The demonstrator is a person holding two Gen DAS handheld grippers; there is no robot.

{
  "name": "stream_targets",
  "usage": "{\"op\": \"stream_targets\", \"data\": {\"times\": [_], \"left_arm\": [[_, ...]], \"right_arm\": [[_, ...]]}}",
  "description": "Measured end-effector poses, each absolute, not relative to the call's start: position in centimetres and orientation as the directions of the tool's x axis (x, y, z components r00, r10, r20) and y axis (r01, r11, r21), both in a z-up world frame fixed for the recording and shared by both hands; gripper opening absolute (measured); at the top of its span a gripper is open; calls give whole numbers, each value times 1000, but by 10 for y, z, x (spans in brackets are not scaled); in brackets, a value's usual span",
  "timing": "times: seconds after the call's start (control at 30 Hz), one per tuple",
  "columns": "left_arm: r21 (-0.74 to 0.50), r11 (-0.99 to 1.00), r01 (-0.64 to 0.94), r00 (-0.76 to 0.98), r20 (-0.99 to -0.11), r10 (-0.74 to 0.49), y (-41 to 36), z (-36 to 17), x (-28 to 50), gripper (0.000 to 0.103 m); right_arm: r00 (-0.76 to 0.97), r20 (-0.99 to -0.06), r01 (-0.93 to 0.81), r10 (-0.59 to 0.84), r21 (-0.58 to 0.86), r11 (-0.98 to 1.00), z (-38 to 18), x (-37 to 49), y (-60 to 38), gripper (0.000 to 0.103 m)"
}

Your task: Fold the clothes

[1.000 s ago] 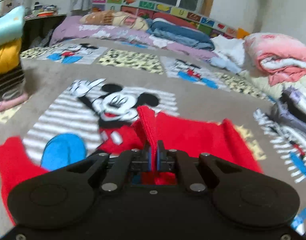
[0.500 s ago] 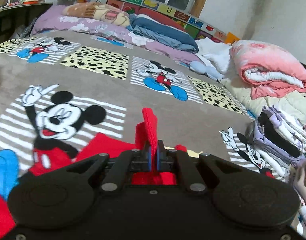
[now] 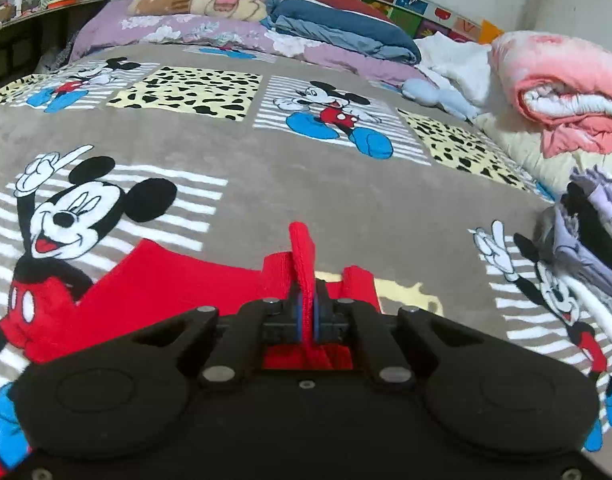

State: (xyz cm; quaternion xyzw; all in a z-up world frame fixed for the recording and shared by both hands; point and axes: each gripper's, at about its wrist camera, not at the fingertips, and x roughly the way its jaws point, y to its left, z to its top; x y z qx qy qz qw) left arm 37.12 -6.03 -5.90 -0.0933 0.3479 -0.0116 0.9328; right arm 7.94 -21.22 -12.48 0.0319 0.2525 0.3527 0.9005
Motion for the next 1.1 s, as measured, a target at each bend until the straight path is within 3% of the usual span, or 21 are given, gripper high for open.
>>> {"op": "stream_targets", "data": {"times": [0.2, 0.63, 0.77, 0.8, 0.83, 0.9, 1.1], "left_arm": [[-161, 985, -59, 749, -659, -63, -76, -69, 382, 2], [33, 999, -31, 734, -678, 45, -116, -94, 398, 3], [22, 998, 56, 747, -664, -28, -117, -89, 396, 8], [4, 996, 84, 752, -657, -60, -115, -86, 394, 13], [-14, 994, 106, 757, -647, -90, -111, -82, 392, 26], [-50, 990, 132, 770, -624, -134, -100, -73, 386, 37], [-71, 977, 199, 779, -593, -202, -69, -61, 365, 37]], "right_arm": [[600, -412, -609, 686, 321, 726, -126, 84, -221, 50], [562, -352, -551, 748, 515, 656, -133, 94, -243, 50], [560, -347, -545, 752, 530, 650, -133, 94, -244, 49], [560, -347, -544, 752, 531, 650, -133, 93, -245, 49], [560, -346, -542, 753, 534, 649, -133, 93, -245, 49], [558, -344, -536, 756, 546, 644, -134, 95, -247, 49], [582, -339, -522, 739, 541, 659, -130, 93, -252, 50]]}}
